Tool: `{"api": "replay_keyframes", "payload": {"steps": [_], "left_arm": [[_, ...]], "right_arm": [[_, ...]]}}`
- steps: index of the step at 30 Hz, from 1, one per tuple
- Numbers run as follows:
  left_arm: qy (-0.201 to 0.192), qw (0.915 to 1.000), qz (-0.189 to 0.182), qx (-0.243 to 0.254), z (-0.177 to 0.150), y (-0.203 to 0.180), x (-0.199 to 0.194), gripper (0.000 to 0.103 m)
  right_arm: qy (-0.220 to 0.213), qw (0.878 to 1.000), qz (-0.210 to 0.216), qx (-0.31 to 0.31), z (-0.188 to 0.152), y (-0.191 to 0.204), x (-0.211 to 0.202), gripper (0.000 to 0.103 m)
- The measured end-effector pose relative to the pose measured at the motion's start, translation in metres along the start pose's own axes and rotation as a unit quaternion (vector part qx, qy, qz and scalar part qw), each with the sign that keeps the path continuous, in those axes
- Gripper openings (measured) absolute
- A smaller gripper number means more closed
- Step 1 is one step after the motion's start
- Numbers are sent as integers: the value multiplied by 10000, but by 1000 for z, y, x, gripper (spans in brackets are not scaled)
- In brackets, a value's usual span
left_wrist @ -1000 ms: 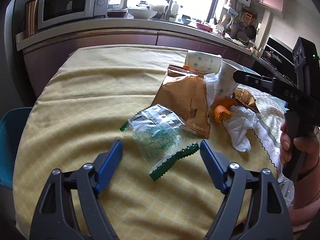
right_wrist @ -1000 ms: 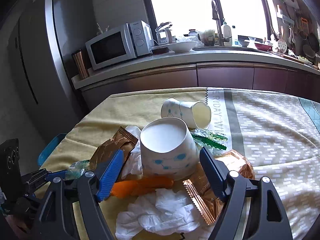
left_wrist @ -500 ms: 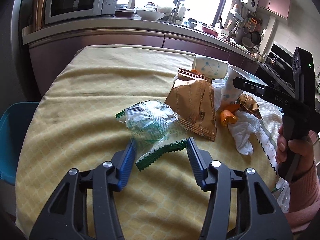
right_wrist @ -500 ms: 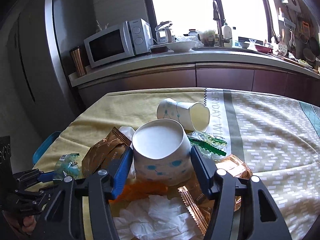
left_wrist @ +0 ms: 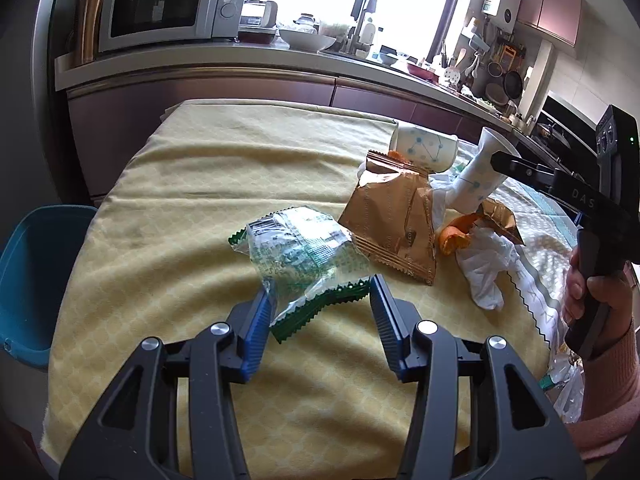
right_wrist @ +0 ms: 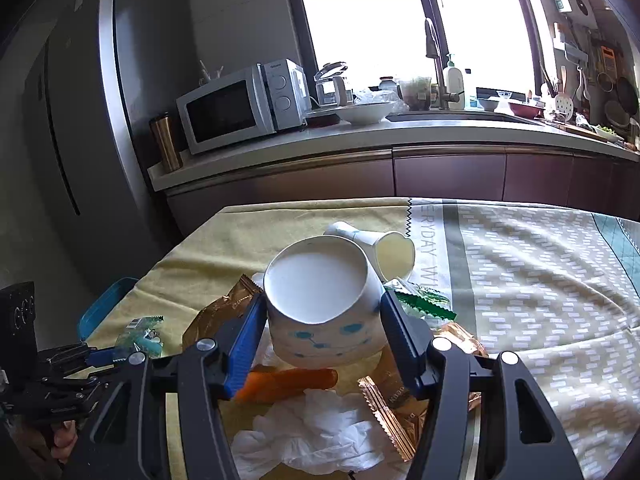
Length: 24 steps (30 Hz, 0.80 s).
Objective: Collect trash
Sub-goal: 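Grasp the blue-dotted paper cup with the right tool while the left grasps the clear wrapper, then carry the paper cup and clear wrapper over the blue bin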
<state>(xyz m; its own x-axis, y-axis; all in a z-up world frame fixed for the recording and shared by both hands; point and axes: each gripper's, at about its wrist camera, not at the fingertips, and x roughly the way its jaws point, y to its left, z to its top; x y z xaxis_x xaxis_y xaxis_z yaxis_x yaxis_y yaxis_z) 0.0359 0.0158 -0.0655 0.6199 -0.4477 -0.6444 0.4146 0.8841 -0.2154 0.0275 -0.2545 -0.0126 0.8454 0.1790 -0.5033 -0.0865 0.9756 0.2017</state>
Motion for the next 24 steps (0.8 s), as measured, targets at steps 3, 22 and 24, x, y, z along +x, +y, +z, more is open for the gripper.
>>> {"api": "replay_keyframes", "payload": {"steps": [3,22,24], "left_arm": [[-60,10000,12,5,1,2,-4,48],[-429,9986,294,-7,4,22,-41,48],[-456,9983,354,-44,4,27,-45,48]], "right_arm": [[-48,10000,70,11,2,0,-5,57],[-156,9925,1208,59,13,41,-12,57],[-99,9907,1359,2,13,52,-6,57]]}}
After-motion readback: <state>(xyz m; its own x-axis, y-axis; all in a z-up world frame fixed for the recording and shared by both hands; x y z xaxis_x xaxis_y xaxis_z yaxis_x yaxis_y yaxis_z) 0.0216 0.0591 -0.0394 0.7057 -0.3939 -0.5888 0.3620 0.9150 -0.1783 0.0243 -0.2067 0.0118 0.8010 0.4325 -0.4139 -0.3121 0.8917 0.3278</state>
